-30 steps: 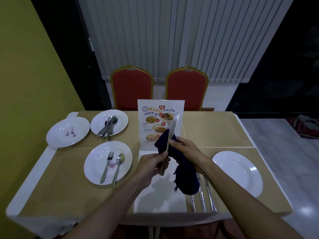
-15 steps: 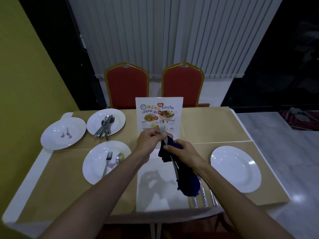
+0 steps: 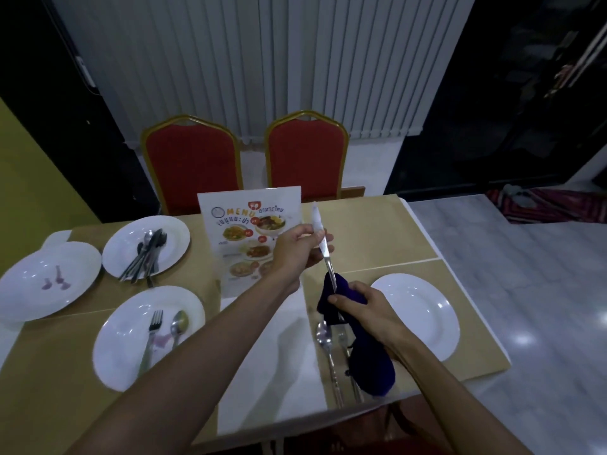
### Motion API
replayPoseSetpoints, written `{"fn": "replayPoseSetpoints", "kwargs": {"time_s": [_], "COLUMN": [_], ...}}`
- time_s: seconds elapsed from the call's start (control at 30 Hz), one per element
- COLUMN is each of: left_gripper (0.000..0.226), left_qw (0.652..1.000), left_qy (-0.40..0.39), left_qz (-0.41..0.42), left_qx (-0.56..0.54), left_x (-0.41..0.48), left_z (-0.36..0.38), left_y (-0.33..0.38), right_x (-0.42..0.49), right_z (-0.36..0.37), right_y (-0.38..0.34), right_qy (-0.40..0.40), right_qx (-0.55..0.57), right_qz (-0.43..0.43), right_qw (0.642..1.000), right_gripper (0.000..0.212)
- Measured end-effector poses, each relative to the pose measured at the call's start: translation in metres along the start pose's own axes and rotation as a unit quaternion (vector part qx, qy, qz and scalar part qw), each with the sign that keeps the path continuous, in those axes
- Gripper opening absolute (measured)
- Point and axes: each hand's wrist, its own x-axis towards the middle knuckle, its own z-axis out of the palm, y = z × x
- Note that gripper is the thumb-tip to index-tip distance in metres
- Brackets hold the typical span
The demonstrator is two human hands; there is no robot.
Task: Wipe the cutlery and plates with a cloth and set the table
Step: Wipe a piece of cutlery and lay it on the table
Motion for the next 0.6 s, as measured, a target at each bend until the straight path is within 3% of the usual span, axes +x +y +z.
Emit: {"fn": "replayPoseSetpoints", "kwargs": {"time_s": [0.13,0.3,0.37,0.47,0.53,0.6], "left_gripper": [0.014,0.024,0.028,0.029,0.017,0.011], "left_qw": [0.999,0.996,0.992,0.975,0.937,0.869], "left_qy": [0.013,0.0,-0.032,-0.08,-0.119,-0.144], "left_qz": [0.021,0.084,0.117,0.1,0.085,0.089], "left_qx": [-0.025,-0.038,0.032,0.182,0.318,0.465], "left_x": [0.032,0.088,0.111,0.151,0.173,0.19], "left_z": [0.039,0.081,0.091,0.101,0.098,0.092], "left_y": [0.004,0.0,-0.008,-0.05,-0.085,-0.115], "right_x": [0.031,0.087,0.11,0.153,0.177,0.199], "right_z": [-0.046,-0.112,-0.135,-0.162,-0.169,-0.171], "right_y": [0.005,0.036,0.047,0.053,0.053,0.053], "right_qy": [0.016,0.036,0.073,0.124,0.131,0.124], "right_qx": [-0.039,-0.165,-0.169,-0.141,-0.123,-0.11], "right_qz": [-0.008,0.008,0.012,-0.002,-0.015,-0.03], "right_qw": [0.999,0.986,0.983,0.982,0.984,0.986], "right_gripper": [0.025,0.024,0.023,0.022,0.023,0.022]}}
